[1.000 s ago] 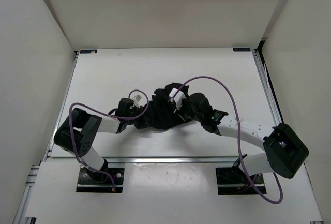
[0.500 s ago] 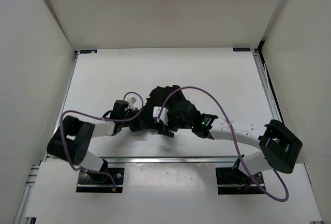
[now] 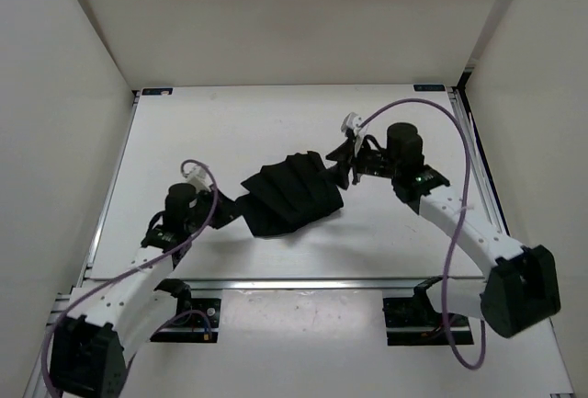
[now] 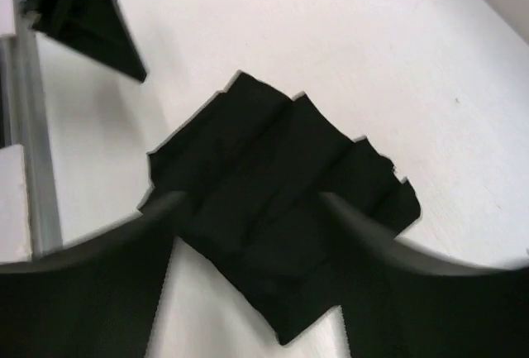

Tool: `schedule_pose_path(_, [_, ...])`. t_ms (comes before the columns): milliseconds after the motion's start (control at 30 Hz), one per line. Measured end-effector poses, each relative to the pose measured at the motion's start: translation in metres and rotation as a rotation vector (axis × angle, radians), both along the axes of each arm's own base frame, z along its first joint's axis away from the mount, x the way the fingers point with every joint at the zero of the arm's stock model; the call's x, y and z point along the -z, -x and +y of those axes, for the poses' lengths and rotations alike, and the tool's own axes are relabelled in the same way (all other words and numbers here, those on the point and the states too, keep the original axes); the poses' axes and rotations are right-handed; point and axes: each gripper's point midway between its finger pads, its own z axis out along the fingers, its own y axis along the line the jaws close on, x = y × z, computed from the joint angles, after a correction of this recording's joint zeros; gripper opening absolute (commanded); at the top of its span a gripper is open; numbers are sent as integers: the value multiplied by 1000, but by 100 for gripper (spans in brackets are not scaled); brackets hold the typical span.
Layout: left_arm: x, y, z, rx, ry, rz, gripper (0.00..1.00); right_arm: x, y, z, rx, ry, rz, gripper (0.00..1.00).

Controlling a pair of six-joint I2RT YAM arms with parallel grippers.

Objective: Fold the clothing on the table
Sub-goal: Fold the skirt

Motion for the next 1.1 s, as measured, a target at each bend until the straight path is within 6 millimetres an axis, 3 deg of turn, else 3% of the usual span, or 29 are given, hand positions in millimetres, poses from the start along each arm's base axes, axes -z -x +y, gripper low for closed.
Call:
schedule_pose_path(67, [2, 4, -32, 102, 30, 11, 0, 9, -23, -11, 33, -16, 104, 47])
schedule_pose_path(133, [2, 2, -60, 192, 49, 40, 0, 28, -41, -19, 51, -24, 250, 55])
schedule_pose_path(167, [1, -1, -73, 230, 49, 52, 0, 39, -48, -22, 60, -24, 324, 65])
schedule_pose_path(267, [-9, -20, -112, 328, 47, 81, 0, 72, -60, -31, 90, -18, 531, 73])
schedule_pose_path(333, [-24, -31, -131, 360, 87, 63, 0, 83, -57, -36, 111, -24, 622, 74])
schedule_pose_path(433, [-33, -29, -133, 326, 156, 78, 2, 80, -54, -41, 129, -49, 637, 76])
schedule_pose_path(567, [-34, -23, -127, 242, 217, 138, 18, 65, -48, -44, 130, -79, 603, 78])
schedule_pose_path(600, [-35, -21, -127, 226, 233, 158, 98, 62, -48, -43, 130, -85, 598, 78])
schedule_pose_path(867, [-40, 2, -140, 64, 327, 325, 99, 65, -46, -52, 166, -125, 639, 79])
schedule_pose_path(967, [-41, 7, -135, -13, 360, 356, 99, 63, -51, -55, 181, -140, 633, 79])
schedule_pose_path(1100, [-26, 16, -124, -103, 365, 405, 99, 61, -56, -61, 201, -151, 627, 79])
